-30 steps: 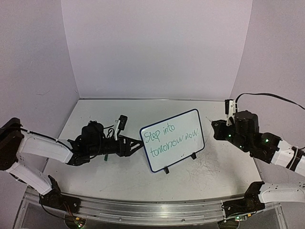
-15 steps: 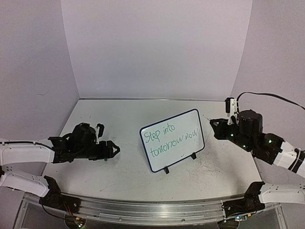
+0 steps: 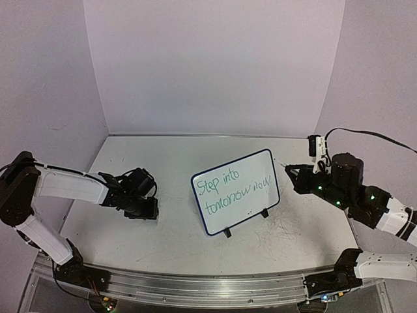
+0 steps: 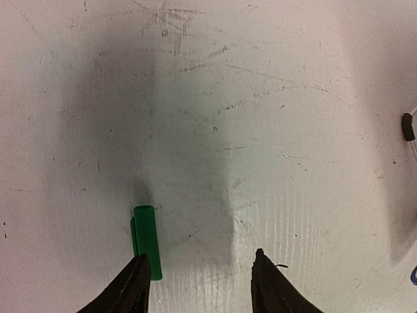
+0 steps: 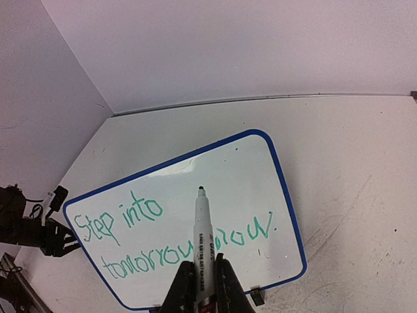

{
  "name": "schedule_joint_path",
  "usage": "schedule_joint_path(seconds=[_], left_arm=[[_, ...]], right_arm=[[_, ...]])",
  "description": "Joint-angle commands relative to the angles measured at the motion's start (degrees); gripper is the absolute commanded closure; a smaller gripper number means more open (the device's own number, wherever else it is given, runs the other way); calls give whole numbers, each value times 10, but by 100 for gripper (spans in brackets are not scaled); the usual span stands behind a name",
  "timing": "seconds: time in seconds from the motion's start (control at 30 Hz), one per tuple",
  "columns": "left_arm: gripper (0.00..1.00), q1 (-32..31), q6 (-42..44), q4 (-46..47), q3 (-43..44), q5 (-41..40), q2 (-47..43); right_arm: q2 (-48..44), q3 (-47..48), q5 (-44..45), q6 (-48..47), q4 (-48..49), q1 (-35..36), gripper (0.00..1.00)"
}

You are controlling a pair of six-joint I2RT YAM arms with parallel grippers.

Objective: Write a sentence on the whiteboard
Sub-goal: Pick up the pen cap from the center of the board.

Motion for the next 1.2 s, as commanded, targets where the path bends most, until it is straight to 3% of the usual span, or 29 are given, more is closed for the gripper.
schedule_joint_path(seconds=[0.0, 0.53, 0.93, 1.17], left_arm=[[48, 1, 19, -22, 25, -35, 29], [55, 1, 14, -32, 31, -47, 56], [68, -1, 12, -58, 31, -59, 87], [81, -8, 2, -81, 40, -66, 105]], right_arm=[[-4, -6, -1, -3, 20, -2, 100], [5, -12, -5, -3, 34, -2, 100], [7, -14, -7, -1, 39, -2, 100], [6, -14, -13, 0, 41, -2, 100]])
